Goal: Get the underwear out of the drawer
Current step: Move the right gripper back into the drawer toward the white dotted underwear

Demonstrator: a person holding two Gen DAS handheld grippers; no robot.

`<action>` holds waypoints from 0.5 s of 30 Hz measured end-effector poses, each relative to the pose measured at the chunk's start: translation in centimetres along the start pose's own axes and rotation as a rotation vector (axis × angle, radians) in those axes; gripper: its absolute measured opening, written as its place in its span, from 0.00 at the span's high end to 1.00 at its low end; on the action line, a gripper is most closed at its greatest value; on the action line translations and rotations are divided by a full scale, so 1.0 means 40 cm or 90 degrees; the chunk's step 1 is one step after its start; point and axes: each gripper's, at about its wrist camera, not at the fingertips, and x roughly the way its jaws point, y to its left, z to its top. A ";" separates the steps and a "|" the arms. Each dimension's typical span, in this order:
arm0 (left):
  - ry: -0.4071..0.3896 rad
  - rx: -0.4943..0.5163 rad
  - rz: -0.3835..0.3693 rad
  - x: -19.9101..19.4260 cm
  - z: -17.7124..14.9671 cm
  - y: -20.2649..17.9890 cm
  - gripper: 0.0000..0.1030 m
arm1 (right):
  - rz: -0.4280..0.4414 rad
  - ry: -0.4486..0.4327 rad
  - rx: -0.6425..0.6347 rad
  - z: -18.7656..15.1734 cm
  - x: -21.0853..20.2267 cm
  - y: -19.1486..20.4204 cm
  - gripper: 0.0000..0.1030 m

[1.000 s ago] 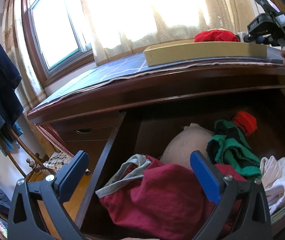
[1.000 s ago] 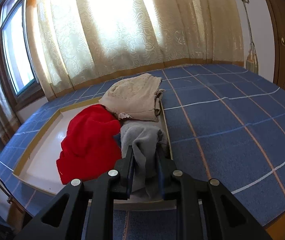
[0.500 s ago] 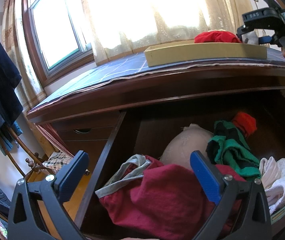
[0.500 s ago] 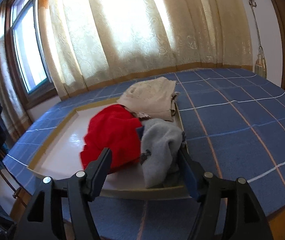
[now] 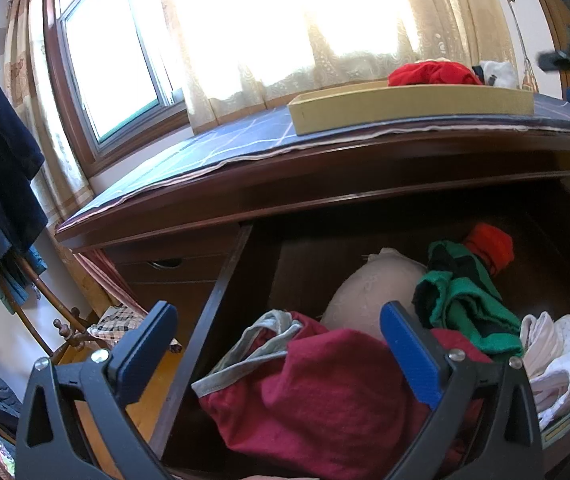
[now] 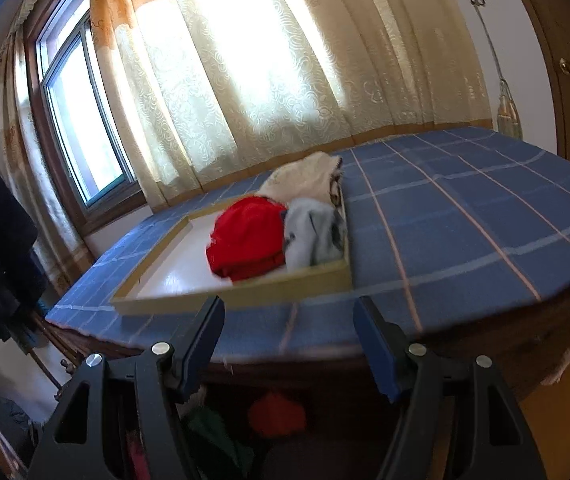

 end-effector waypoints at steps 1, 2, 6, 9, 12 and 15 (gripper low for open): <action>0.000 0.000 0.001 -0.001 0.000 -0.001 0.00 | 0.001 0.005 0.002 -0.016 -0.009 -0.005 0.33; 0.000 0.000 0.001 -0.001 0.000 -0.001 0.00 | 0.002 0.008 0.003 -0.028 -0.016 -0.009 0.33; 0.002 0.000 -0.001 0.000 0.001 -0.002 0.00 | 0.003 0.031 0.001 -0.086 -0.029 -0.019 0.33; 0.002 0.002 -0.002 0.000 0.001 -0.002 0.00 | 0.001 0.054 -0.007 -0.124 -0.022 -0.023 0.33; 0.001 0.004 -0.004 0.001 0.003 -0.002 0.00 | -0.007 0.075 -0.014 -0.158 -0.006 -0.030 0.33; 0.000 0.004 -0.002 0.003 0.004 -0.002 0.00 | 0.003 0.095 0.007 -0.168 0.007 -0.047 0.33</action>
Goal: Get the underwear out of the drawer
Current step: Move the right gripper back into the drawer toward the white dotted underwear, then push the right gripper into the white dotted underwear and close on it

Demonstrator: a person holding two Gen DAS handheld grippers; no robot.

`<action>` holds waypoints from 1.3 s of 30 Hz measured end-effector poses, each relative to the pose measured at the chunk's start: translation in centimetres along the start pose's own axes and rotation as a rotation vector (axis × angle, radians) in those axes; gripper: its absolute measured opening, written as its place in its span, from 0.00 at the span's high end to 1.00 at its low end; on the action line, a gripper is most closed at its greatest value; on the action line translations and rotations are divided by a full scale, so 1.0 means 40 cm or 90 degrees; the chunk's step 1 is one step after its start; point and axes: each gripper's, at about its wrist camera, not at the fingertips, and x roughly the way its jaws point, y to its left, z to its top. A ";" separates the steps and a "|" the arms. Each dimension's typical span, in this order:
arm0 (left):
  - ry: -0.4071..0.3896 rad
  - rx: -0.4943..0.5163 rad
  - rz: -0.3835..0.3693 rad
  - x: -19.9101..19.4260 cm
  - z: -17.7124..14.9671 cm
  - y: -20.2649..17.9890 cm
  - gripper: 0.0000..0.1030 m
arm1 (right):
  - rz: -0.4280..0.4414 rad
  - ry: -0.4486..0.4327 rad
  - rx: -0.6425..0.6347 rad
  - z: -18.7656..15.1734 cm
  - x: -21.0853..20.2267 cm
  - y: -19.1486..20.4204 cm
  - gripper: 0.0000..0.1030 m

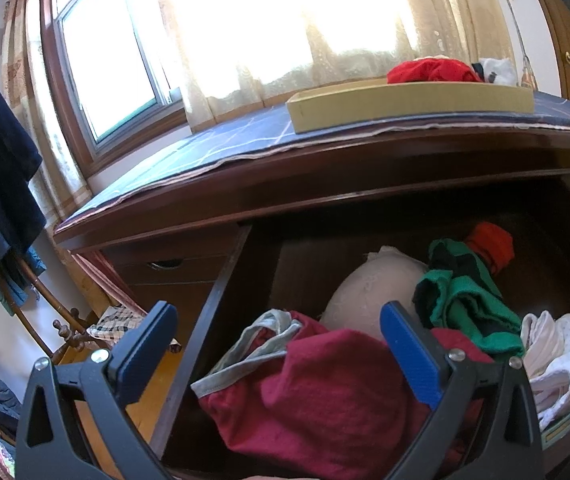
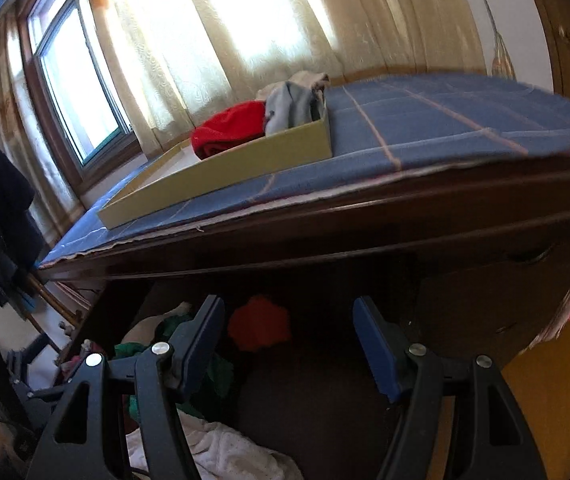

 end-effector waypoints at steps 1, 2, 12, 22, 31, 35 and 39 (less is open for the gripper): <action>0.000 0.000 0.001 0.001 0.001 0.000 0.00 | 0.005 -0.008 0.003 0.001 -0.005 -0.004 0.33; 0.003 -0.001 0.001 -0.002 0.001 0.000 0.00 | 0.010 -0.011 0.003 0.001 -0.008 -0.006 0.33; 0.017 0.004 -0.005 0.002 0.016 0.000 0.00 | 0.065 0.088 -0.011 -0.006 0.046 -0.001 0.33; 0.050 -0.022 -0.049 0.015 0.051 0.061 0.00 | 0.122 0.245 -0.062 -0.065 0.086 0.014 0.33; 0.067 0.006 -0.011 0.088 0.073 0.079 0.00 | 0.171 0.378 -0.162 -0.114 0.123 0.082 0.33; 0.071 0.003 -0.017 0.097 0.073 0.078 0.00 | 0.188 0.441 -0.202 -0.138 0.147 0.104 0.33; 0.081 0.010 -0.014 0.107 0.075 0.073 0.00 | 0.227 0.481 -0.170 -0.134 0.165 0.083 0.33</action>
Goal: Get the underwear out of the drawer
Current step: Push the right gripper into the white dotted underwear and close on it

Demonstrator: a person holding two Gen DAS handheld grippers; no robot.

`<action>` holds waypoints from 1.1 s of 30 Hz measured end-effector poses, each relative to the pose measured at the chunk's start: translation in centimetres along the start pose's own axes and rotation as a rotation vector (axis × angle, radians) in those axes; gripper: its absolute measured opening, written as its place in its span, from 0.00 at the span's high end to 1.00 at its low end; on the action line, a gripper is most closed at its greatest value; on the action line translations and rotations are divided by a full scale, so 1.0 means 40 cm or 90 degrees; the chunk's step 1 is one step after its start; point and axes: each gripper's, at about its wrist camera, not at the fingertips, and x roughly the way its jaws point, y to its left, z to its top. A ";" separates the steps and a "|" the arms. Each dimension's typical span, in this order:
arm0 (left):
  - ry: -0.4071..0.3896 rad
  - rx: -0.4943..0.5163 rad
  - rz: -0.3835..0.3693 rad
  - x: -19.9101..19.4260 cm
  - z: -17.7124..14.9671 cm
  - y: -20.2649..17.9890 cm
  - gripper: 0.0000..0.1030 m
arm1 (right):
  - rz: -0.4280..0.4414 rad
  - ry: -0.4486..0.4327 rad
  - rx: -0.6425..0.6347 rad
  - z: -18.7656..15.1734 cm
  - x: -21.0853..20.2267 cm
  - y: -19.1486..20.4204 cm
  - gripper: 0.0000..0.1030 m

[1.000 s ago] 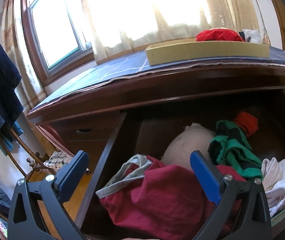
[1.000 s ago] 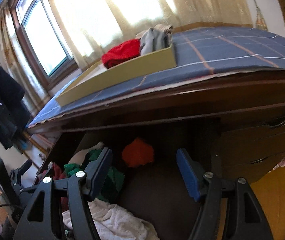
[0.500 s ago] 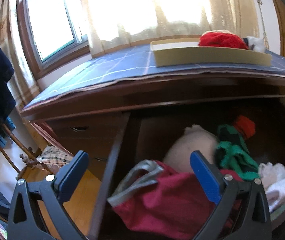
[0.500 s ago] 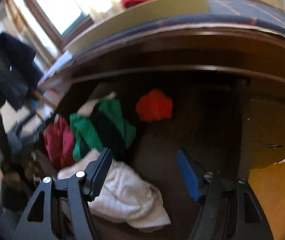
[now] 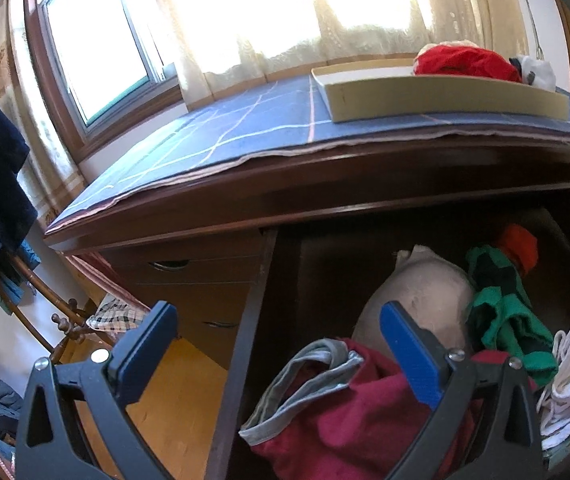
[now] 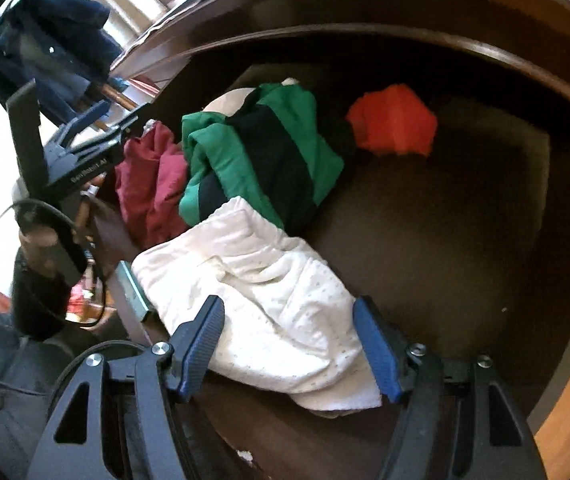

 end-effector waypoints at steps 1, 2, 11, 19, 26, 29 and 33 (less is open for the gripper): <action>0.005 0.002 0.001 0.003 0.001 -0.002 0.00 | 0.020 0.011 0.015 0.004 0.003 -0.015 0.33; 0.010 0.004 0.003 0.007 0.002 -0.003 0.00 | 0.035 0.021 0.026 0.008 0.006 -0.026 0.33; 0.020 0.002 0.000 0.020 0.001 0.000 0.00 | 0.103 0.065 0.012 0.051 -0.011 -0.048 0.33; 0.019 0.001 -0.004 0.024 0.001 0.003 0.00 | 0.005 0.153 -0.102 0.038 0.022 0.012 0.33; 0.018 0.001 -0.006 0.024 -0.004 0.003 0.00 | 0.012 0.202 -0.120 0.068 0.098 0.016 0.33; 0.017 0.000 -0.006 0.022 -0.008 0.004 0.00 | 0.011 0.203 -0.109 0.085 0.126 0.011 0.29; 0.017 0.002 -0.009 0.018 -0.007 0.003 0.00 | -0.010 0.198 -0.089 0.096 0.132 0.001 0.22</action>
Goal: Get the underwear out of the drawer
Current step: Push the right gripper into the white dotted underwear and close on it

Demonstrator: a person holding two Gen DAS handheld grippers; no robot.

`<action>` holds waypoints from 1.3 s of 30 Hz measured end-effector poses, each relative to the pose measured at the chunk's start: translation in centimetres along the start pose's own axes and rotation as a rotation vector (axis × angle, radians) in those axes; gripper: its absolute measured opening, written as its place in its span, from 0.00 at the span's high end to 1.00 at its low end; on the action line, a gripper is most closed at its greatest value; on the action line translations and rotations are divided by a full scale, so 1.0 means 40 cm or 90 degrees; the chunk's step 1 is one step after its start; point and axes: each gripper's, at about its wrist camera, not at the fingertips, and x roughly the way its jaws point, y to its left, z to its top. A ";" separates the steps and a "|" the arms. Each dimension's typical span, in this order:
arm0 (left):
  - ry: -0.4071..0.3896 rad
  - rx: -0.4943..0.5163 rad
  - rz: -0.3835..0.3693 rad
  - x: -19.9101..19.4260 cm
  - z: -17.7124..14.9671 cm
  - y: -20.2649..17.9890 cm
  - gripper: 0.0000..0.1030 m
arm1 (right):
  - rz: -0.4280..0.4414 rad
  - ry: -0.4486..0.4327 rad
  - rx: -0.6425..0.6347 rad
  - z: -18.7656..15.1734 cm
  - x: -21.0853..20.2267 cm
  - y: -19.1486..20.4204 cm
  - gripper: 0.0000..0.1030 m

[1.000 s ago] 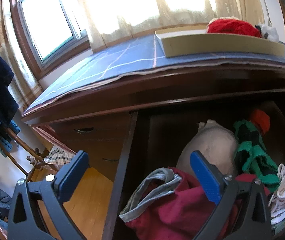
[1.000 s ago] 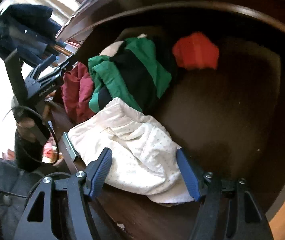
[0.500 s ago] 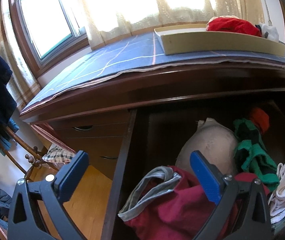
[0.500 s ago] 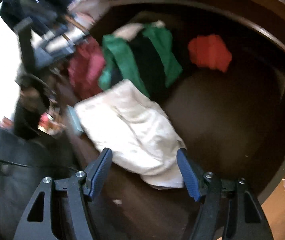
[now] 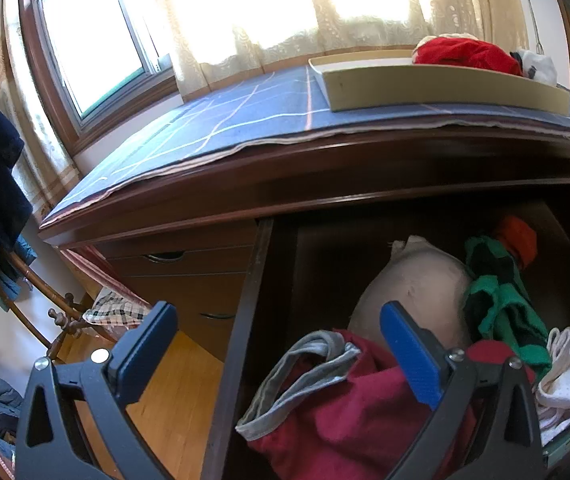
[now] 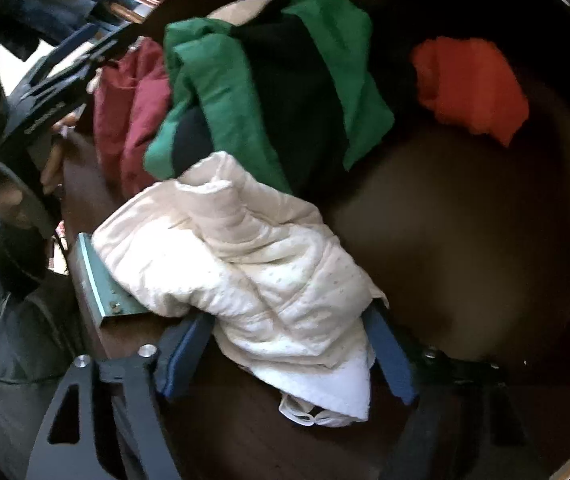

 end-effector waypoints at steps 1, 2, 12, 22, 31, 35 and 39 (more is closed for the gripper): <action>0.000 0.001 -0.001 -0.002 0.001 0.000 0.00 | -0.004 0.002 0.004 0.000 -0.001 -0.004 0.21; -0.001 0.001 -0.001 -0.002 0.001 0.000 0.00 | -0.009 0.005 0.005 0.000 -0.001 -0.004 0.19; -0.006 0.000 -0.013 -0.007 0.003 0.001 0.00 | 0.059 0.002 0.098 -0.042 0.000 -0.030 0.06; -0.007 -0.001 -0.014 -0.011 0.002 0.001 0.00 | 0.057 0.015 0.208 -0.027 -0.009 -0.069 0.00; -0.008 -0.004 -0.017 -0.012 0.001 0.000 0.00 | 0.025 -0.002 0.168 -0.030 -0.013 -0.018 0.02; -0.009 -0.005 -0.017 -0.013 0.000 0.000 0.00 | 0.003 0.000 0.127 -0.041 -0.013 0.024 0.39; -0.009 -0.003 -0.015 -0.015 0.000 0.000 0.00 | 0.030 -0.027 0.131 -0.060 -0.029 0.041 0.66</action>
